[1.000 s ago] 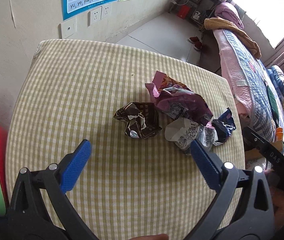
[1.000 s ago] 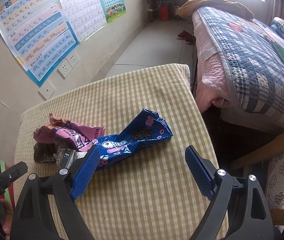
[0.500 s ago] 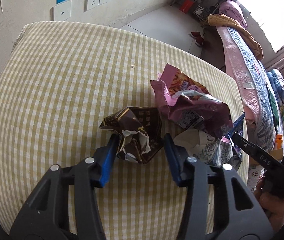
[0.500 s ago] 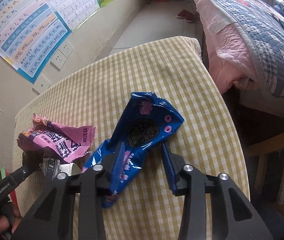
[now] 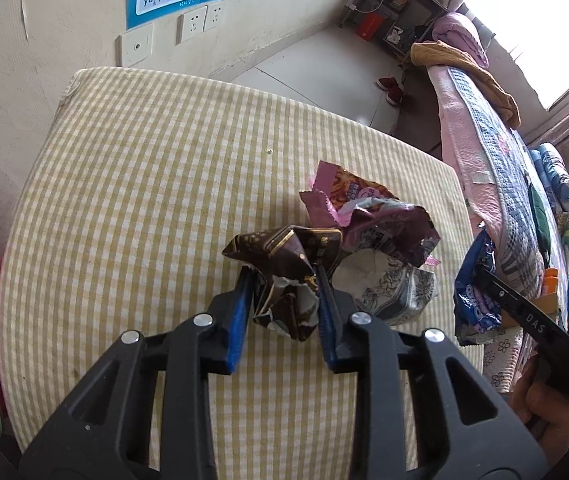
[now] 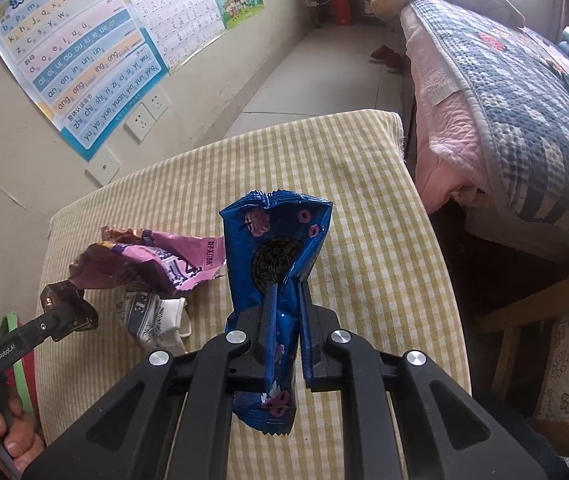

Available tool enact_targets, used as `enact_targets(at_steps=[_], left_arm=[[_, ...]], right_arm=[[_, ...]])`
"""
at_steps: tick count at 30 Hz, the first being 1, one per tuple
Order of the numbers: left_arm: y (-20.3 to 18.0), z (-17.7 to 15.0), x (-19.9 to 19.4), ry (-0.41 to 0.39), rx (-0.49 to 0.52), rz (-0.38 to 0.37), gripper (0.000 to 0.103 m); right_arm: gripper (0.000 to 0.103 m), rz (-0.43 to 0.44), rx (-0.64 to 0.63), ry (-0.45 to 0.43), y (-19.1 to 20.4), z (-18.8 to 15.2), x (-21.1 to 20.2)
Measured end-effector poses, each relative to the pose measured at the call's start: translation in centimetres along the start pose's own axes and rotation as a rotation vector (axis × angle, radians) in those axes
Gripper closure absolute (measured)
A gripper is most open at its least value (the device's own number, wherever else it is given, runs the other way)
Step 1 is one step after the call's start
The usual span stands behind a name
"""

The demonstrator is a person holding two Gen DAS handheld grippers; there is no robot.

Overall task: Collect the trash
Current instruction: 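Grasp the brown foil wrapper with the left tool while the right tool grasps the blue Oreo wrapper, then carry the brown foil and blue Oreo wrappers with both tools over the red bucket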

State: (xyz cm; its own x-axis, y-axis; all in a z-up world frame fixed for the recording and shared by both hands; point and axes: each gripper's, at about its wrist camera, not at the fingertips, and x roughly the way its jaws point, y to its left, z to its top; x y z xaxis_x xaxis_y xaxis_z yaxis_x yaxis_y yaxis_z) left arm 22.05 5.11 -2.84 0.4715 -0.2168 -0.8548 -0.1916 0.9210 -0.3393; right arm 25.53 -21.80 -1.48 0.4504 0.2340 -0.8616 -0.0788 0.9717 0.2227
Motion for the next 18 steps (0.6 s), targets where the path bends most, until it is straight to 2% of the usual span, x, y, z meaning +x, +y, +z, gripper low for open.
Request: enact_targets(at_steps=[8, 18], left_arm=[[-0.5, -1.8, -5.0, -0.046, 0.020, -0.002, 0.074], [0.6, -4.5, -11.0, -0.122, 0.019, 0.019, 0.074]], right_arm=[[0.093, 0.020, -0.034, -0.045, 1.9, -1.1, -4.0], [0.093, 0.041, -0.146, -0.104, 6.0, -3.4, -8.5]])
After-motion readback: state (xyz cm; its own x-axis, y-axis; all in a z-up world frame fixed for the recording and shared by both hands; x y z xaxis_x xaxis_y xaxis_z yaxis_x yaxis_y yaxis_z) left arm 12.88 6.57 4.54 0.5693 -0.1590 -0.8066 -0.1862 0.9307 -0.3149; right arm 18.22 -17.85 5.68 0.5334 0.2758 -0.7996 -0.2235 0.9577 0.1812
